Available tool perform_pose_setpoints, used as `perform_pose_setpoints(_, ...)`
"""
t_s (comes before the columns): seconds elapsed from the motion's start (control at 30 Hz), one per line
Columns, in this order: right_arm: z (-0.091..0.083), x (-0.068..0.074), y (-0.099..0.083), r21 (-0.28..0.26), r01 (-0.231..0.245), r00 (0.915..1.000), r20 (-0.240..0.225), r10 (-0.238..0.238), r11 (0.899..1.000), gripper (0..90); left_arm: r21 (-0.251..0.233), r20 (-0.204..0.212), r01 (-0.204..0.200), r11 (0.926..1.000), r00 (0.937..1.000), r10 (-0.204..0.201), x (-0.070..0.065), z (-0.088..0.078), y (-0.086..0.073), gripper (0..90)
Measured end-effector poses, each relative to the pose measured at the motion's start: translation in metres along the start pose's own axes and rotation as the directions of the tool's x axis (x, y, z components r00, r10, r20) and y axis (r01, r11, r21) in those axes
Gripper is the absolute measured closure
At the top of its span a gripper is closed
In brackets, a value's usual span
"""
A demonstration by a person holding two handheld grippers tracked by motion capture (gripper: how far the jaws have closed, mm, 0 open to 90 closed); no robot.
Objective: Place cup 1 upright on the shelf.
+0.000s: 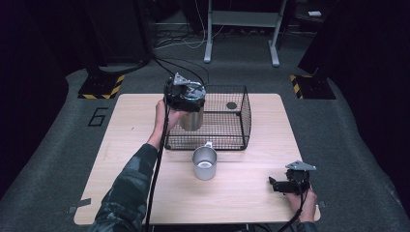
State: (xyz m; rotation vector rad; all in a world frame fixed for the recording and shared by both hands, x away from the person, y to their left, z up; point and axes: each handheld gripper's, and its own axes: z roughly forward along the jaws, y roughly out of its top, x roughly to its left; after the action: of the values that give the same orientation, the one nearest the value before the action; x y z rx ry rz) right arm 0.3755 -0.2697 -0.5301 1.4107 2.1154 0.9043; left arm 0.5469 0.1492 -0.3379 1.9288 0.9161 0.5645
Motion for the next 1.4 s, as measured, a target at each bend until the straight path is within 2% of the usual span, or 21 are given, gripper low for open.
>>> perform_pose_setpoints(0.57, 0.0, 0.0, 0.0, -0.002, -0.007, 1.0, 0.002, 0.007, 1.0, 1.5, 0.024, -0.016, 0.048, 0.9986, 0.9987, -0.047, 0.005, 0.022, -0.013, 4.0)
perform_pose_setpoints(0.9, 0.0, 0.0, 0.0, 0.0, 0.0, 1.0, 0.0, 0.0, 1.0, 1.5, 0.052, -0.041, 0.08, 0.9955, 0.9961, -0.078, 0.01, 0.033, -0.026, 3.9)
perform_pose_setpoints(1.4, 0.0, 0.0, 0.0, 0.0, 0.0, 1.0, 0.0, 0.0, 1.0, 1.5, 0.074, -0.057, 0.099, 0.9923, 0.9939, -0.095, 0.012, 0.043, -0.039, 3.9)
